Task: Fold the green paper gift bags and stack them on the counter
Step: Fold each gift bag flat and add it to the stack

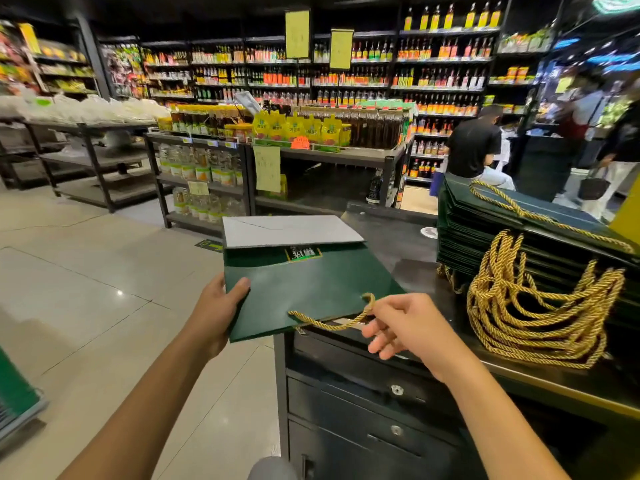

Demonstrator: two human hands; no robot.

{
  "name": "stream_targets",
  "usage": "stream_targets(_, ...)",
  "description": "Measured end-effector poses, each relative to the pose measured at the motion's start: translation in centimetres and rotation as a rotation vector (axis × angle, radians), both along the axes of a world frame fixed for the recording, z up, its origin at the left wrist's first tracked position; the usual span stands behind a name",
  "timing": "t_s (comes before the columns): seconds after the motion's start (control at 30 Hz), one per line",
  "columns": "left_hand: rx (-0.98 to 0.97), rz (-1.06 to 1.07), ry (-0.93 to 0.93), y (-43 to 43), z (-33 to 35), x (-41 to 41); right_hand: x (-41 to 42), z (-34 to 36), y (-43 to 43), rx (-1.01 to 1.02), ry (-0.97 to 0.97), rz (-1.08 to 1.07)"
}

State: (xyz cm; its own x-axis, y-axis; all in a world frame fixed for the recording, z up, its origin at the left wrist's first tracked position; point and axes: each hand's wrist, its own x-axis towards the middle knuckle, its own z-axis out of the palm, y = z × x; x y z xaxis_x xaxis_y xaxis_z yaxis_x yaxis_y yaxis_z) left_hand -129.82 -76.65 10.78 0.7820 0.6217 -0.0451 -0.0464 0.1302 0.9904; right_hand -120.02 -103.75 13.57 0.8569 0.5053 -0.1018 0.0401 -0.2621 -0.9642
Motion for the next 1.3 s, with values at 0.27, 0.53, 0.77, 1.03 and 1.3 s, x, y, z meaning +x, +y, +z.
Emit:
stream_targets(0.27,0.220,0.004,0.171,0.7,0.0,2.1,3.2,0.3,-0.4,-0.202,-0.773,-0.068)
stream_targets(0.53,0.492,0.009,0.276,1.4,0.0,4.2,6.7,-2.2,-0.7,-0.593,-0.744,0.172)
stream_targets(0.77,1.267,0.182,0.732,1.5,1.5,5.6,7.0,-2.6,-0.8,-0.661,-0.731,0.199)
stream_targets(1.03,1.164,-0.369,0.098,-7.4,3.8,5.4,7.3,-2.8,-0.8,-0.650,-0.724,0.200)
stream_targets(1.3,1.407,-0.419,0.207,-11.4,2.6,7.7,7.1,-2.5,-0.9,-0.601,-0.671,0.146)
